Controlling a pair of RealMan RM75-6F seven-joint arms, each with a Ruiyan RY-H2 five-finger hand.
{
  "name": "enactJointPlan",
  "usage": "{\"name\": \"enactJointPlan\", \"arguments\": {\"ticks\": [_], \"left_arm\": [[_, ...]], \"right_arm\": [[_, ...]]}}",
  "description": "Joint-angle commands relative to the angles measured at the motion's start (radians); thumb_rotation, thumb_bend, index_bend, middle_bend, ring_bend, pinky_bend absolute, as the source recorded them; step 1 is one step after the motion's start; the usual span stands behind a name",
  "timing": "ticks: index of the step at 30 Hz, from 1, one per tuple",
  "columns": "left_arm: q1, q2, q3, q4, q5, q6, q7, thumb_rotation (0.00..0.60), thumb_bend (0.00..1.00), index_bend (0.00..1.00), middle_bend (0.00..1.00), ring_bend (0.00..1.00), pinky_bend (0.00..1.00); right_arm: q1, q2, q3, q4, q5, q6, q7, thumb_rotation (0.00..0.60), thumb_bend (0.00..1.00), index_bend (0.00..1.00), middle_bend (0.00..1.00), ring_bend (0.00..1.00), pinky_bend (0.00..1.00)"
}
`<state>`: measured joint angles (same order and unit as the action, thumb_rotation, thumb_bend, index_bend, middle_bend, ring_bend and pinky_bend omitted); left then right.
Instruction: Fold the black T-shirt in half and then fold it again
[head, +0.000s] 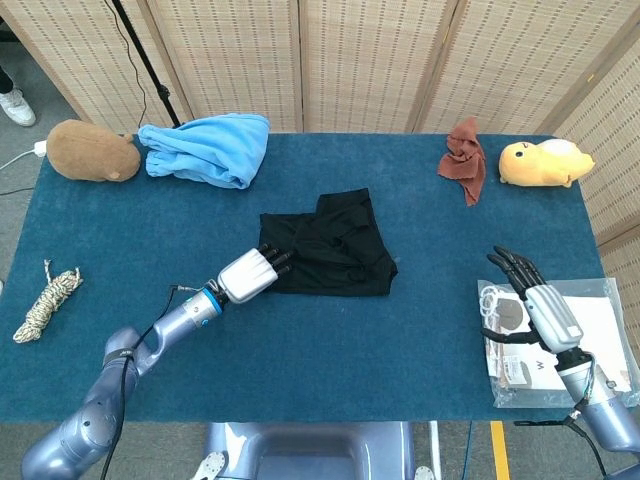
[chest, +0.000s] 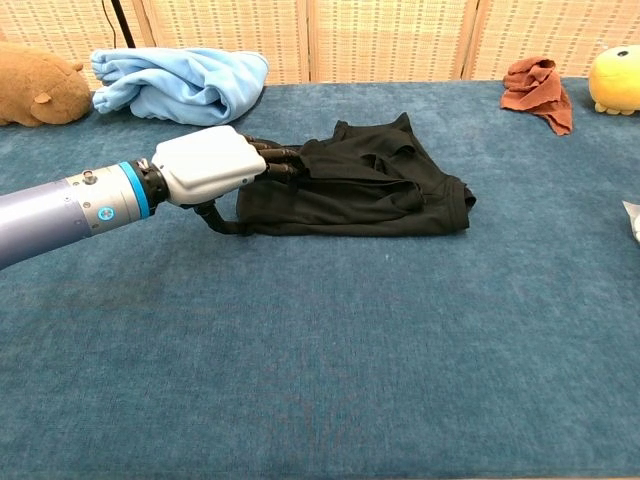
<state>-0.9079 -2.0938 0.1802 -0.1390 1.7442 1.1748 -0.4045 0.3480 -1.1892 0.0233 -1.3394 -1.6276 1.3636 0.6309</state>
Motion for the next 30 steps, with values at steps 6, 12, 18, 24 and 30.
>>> {"name": "enactJointPlan", "arguments": {"ticks": [6, 12, 18, 24, 30], "left_arm": [[-0.008, -0.021, -0.005, 0.0, -0.005, -0.008, 0.027, 0.6, 0.28, 0.32, 0.19, 0.3, 0.33], [-0.002, -0.017, 0.002, 0.006, 0.001, 0.008, 0.039, 0.6, 0.34, 0.47, 0.33, 0.39, 0.38], [0.009, -0.009, 0.005, 0.012, 0.002, 0.007, 0.046, 0.6, 0.35, 0.59, 0.43, 0.46, 0.43], [0.012, -0.001, 0.008, 0.014, 0.004, 0.011, 0.045, 0.6, 0.35, 0.63, 0.47, 0.5, 0.45], [0.026, 0.016, 0.013, 0.01, 0.007, 0.027, 0.028, 0.6, 0.36, 0.64, 0.47, 0.5, 0.46]], "right_arm": [[0.0, 0.003, -0.002, -0.003, -0.006, 0.004, 0.004, 0.6, 0.0, 0.0, 0.0, 0.0, 0.0], [-0.001, 0.007, -0.004, -0.004, -0.01, 0.009, 0.011, 0.6, 0.0, 0.0, 0.0, 0.0, 0.0], [0.0, 0.008, -0.007, -0.005, -0.017, 0.011, 0.019, 0.6, 0.0, 0.0, 0.0, 0.0, 0.0], [0.001, 0.009, -0.009, -0.007, -0.022, 0.013, 0.025, 0.6, 0.0, 0.0, 0.0, 0.0, 0.0], [0.002, 0.009, -0.011, -0.007, -0.024, 0.013, 0.026, 0.6, 0.0, 0.0, 0.0, 0.0, 0.0]]}}
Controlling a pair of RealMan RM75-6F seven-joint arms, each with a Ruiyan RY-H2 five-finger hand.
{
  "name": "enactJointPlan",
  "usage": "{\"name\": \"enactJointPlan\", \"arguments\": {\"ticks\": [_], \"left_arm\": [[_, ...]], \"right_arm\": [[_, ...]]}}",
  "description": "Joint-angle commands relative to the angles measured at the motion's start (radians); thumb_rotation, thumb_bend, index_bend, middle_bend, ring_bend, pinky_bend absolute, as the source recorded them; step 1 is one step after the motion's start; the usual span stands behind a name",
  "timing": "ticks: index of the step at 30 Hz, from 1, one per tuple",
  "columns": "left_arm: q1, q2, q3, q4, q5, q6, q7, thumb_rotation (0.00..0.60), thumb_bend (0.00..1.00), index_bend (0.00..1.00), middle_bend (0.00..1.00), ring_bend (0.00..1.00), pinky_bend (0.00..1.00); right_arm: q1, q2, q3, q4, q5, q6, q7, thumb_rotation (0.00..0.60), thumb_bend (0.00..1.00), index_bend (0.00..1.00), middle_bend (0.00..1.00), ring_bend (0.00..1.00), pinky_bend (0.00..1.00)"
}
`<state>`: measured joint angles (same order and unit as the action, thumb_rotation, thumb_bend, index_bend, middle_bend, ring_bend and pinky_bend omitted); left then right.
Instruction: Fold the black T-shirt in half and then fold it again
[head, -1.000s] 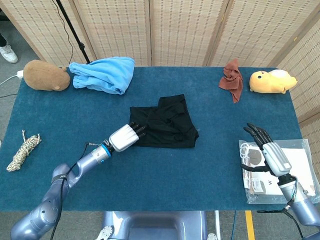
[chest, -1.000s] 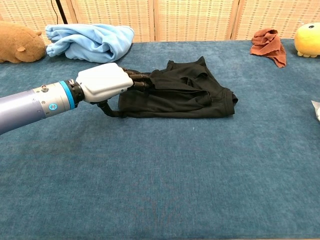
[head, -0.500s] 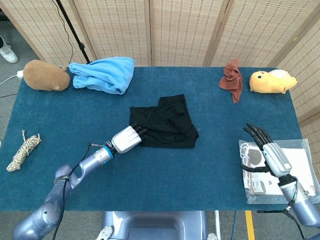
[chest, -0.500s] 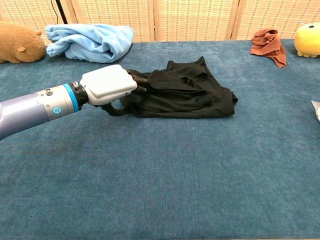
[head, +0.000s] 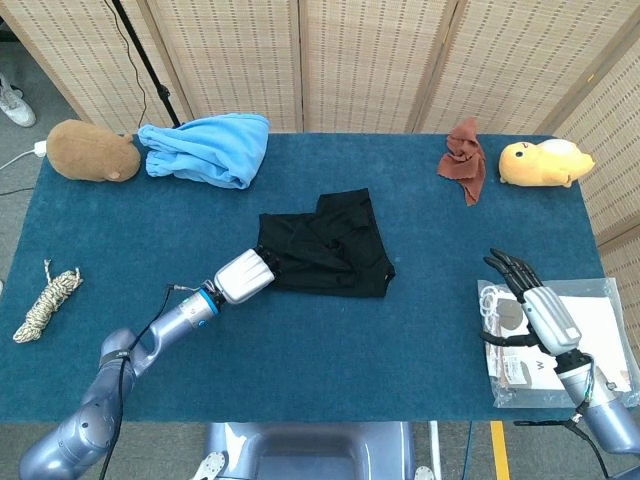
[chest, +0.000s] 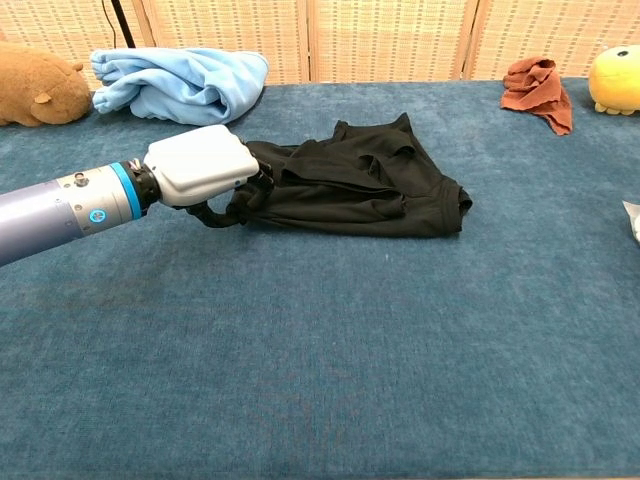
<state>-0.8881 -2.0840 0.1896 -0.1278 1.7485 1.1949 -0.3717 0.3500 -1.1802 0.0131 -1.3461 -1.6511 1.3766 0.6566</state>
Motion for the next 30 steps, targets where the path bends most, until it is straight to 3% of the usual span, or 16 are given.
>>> {"name": "enactJointPlan", "arguments": {"ticks": [1, 20, 24, 27, 30], "left_arm": [[0.016, 0.014, 0.009, -0.001, 0.007, 0.018, -0.008, 0.6, 0.36, 0.64, 0.48, 0.5, 0.46], [0.245, 0.222, 0.109, 0.013, 0.084, 0.143, -0.058, 0.6, 0.36, 0.64, 0.48, 0.5, 0.46], [0.271, 0.247, 0.099, 0.009, 0.072, 0.162, -0.077, 0.6, 0.36, 0.64, 0.47, 0.5, 0.46], [0.272, 0.258, 0.101, 0.001, 0.075, 0.177, -0.1, 0.6, 0.34, 0.54, 0.4, 0.45, 0.46], [0.264, 0.275, 0.111, -0.015, 0.087, 0.198, -0.164, 0.6, 0.25, 0.27, 0.16, 0.28, 0.43]], "right_arm": [[0.0, 0.0, 0.0, 0.0, -0.001, 0.0, 0.0, 0.6, 0.0, 0.0, 0.0, 0.0, 0.0], [0.012, -0.01, -0.009, -0.006, -0.007, -0.017, -0.013, 0.6, 0.0, 0.0, 0.0, 0.0, 0.0], [0.014, -0.01, -0.01, -0.007, -0.01, -0.018, -0.014, 0.6, 0.0, 0.0, 0.0, 0.0, 0.0], [0.015, -0.01, -0.011, -0.009, -0.011, -0.019, -0.014, 0.6, 0.0, 0.0, 0.0, 0.0, 0.0], [0.014, -0.009, -0.012, -0.01, -0.01, -0.018, -0.016, 0.6, 0.0, 0.0, 0.0, 0.0, 0.0]]}}
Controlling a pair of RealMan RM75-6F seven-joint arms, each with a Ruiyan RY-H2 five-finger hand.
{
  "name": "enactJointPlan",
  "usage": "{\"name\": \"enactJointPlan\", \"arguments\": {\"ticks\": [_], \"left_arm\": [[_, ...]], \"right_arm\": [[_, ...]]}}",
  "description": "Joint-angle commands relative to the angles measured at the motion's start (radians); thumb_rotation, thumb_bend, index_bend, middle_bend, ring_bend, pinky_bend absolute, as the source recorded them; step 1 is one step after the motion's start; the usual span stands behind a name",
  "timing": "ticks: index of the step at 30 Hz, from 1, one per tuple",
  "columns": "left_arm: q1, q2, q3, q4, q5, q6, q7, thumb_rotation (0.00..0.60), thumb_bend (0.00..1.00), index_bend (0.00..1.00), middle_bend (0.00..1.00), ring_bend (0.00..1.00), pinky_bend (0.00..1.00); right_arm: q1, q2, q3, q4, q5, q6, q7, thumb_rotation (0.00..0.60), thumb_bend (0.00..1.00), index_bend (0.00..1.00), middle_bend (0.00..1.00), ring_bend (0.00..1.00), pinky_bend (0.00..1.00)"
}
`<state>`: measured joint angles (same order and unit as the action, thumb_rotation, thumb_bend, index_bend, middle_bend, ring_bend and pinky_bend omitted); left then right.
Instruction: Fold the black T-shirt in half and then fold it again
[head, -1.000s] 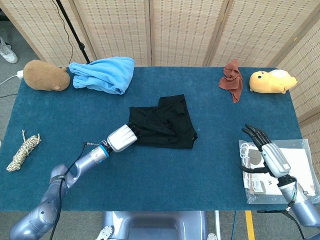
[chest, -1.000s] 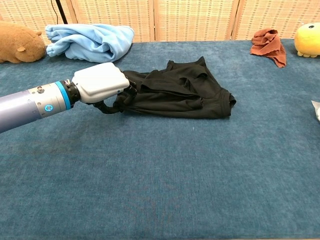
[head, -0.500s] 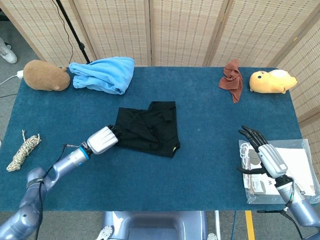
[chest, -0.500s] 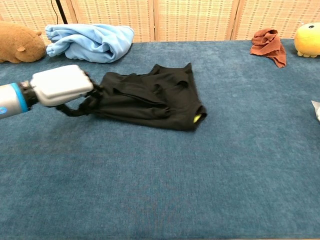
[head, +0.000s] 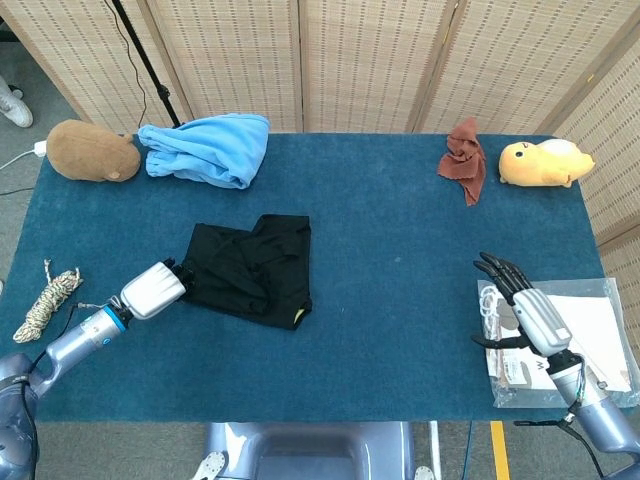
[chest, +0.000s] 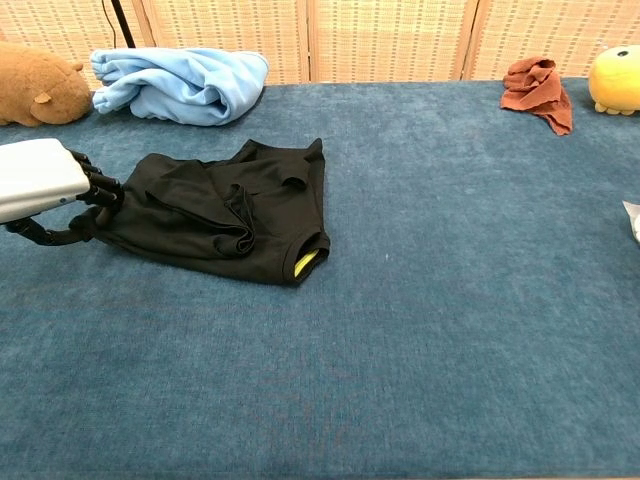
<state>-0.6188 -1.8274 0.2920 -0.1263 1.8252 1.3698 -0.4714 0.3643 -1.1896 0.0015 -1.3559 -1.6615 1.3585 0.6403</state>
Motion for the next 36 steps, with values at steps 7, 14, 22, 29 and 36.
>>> {"name": "enactJointPlan", "arguments": {"ticks": [7, 14, 22, 29, 36], "left_arm": [[-0.008, 0.046, 0.026, -0.019, 0.035, 0.113, -0.128, 0.52, 0.12, 0.01, 0.0, 0.12, 0.36], [-0.015, 0.025, -0.038, -0.014, -0.022, 0.163, -0.132, 0.52, 0.13, 0.03, 0.0, 0.15, 0.36], [-0.086, -0.055, -0.095, -0.004, -0.078, -0.015, -0.04, 0.6, 0.14, 0.09, 0.0, 0.16, 0.36], [-0.136, -0.099, -0.107, 0.001, -0.089, -0.106, -0.002, 0.6, 0.15, 0.15, 0.03, 0.18, 0.36], [-0.151, -0.12, -0.114, 0.007, -0.097, -0.143, 0.01, 0.6, 0.18, 0.17, 0.05, 0.19, 0.36]], "right_arm": [[-0.003, 0.004, 0.0, -0.005, 0.002, 0.006, -0.003, 0.6, 0.0, 0.0, 0.0, 0.0, 0.0], [-0.005, 0.008, -0.002, -0.009, -0.002, 0.011, 0.002, 0.6, 0.0, 0.0, 0.0, 0.0, 0.0], [-0.003, 0.009, -0.003, -0.007, -0.002, 0.011, 0.009, 0.6, 0.0, 0.0, 0.0, 0.0, 0.0], [-0.002, 0.008, -0.001, 0.0, 0.005, 0.006, 0.014, 0.6, 0.0, 0.0, 0.0, 0.0, 0.0], [-0.003, 0.008, 0.0, 0.005, 0.009, 0.005, 0.02, 0.6, 0.0, 0.0, 0.0, 0.0, 0.0]]}}
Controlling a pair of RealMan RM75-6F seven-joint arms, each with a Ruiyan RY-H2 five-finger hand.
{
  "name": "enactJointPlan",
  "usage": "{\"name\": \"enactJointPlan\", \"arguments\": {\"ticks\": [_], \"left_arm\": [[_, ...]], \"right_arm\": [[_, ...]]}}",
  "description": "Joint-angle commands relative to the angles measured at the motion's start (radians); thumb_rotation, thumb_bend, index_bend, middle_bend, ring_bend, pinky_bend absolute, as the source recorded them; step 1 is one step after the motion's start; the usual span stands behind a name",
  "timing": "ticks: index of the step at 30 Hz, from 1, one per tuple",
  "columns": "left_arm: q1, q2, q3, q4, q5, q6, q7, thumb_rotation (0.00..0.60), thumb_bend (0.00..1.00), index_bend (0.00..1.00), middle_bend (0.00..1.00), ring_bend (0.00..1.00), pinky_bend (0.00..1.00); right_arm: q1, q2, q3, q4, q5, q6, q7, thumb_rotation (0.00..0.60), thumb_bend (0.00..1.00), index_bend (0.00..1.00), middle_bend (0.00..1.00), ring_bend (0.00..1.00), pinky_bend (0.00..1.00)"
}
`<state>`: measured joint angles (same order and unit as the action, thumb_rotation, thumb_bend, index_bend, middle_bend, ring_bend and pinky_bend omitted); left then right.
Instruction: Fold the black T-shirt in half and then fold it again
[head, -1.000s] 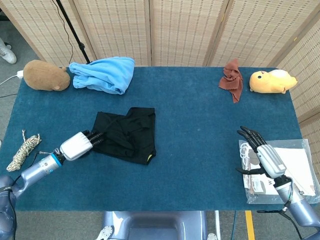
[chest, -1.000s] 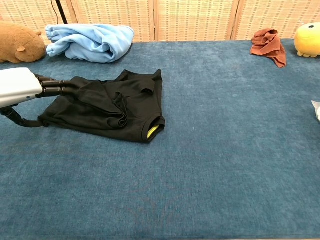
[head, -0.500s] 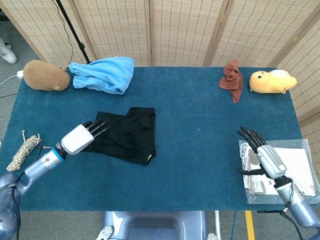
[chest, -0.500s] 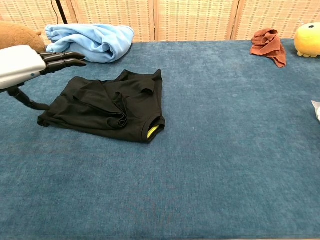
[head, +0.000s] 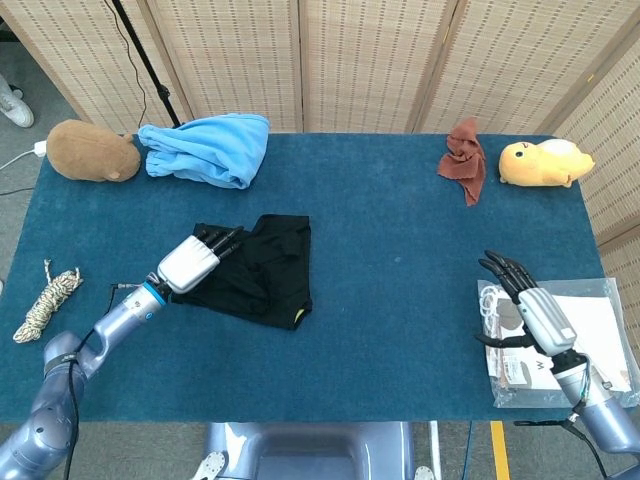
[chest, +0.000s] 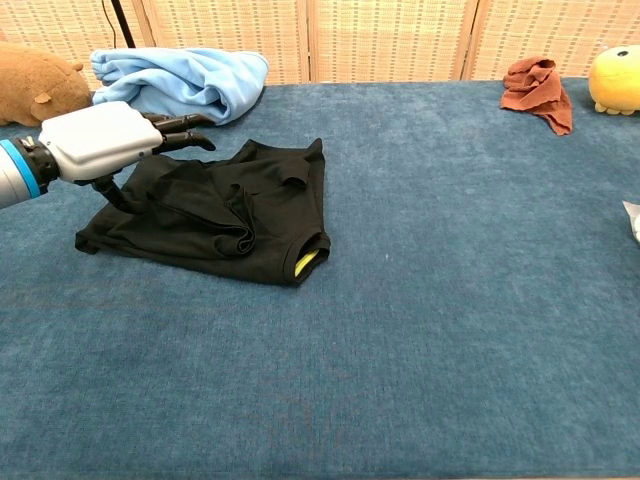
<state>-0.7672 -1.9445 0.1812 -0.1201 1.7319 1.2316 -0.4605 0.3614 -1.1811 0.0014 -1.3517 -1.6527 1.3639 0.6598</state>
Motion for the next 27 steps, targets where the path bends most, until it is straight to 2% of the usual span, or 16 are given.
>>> {"name": "enactJointPlan", "arguments": {"ticks": [1, 7, 15, 23, 27], "left_arm": [[-0.004, -0.005, -0.006, 0.0, -0.006, -0.007, -0.002, 0.6, 0.19, 0.17, 0.05, 0.2, 0.36], [-0.014, -0.019, -0.013, 0.004, -0.013, -0.015, 0.005, 0.6, 0.21, 0.23, 0.09, 0.24, 0.37], [-0.021, -0.029, -0.011, 0.01, -0.011, -0.028, 0.03, 0.6, 0.26, 0.37, 0.22, 0.32, 0.38], [-0.024, -0.033, -0.015, 0.012, -0.017, -0.035, 0.038, 0.6, 0.43, 0.45, 0.28, 0.37, 0.38], [-0.023, -0.035, -0.015, 0.013, -0.016, -0.037, 0.042, 0.6, 0.46, 0.49, 0.33, 0.4, 0.39]], "right_arm": [[0.001, 0.0, 0.0, 0.001, 0.0, -0.002, 0.001, 0.6, 0.0, 0.0, 0.0, 0.0, 0.0], [0.002, -0.001, -0.002, 0.002, -0.003, -0.003, 0.004, 0.6, 0.0, 0.0, 0.0, 0.0, 0.0], [0.002, 0.002, -0.003, 0.002, -0.003, -0.004, 0.013, 0.6, 0.0, 0.0, 0.0, 0.0, 0.0], [0.005, 0.003, -0.007, 0.006, -0.009, -0.005, 0.024, 0.6, 0.0, 0.0, 0.0, 0.0, 0.0], [0.006, 0.003, -0.007, 0.007, -0.008, -0.007, 0.027, 0.6, 0.0, 0.0, 0.0, 0.0, 0.0]]}}
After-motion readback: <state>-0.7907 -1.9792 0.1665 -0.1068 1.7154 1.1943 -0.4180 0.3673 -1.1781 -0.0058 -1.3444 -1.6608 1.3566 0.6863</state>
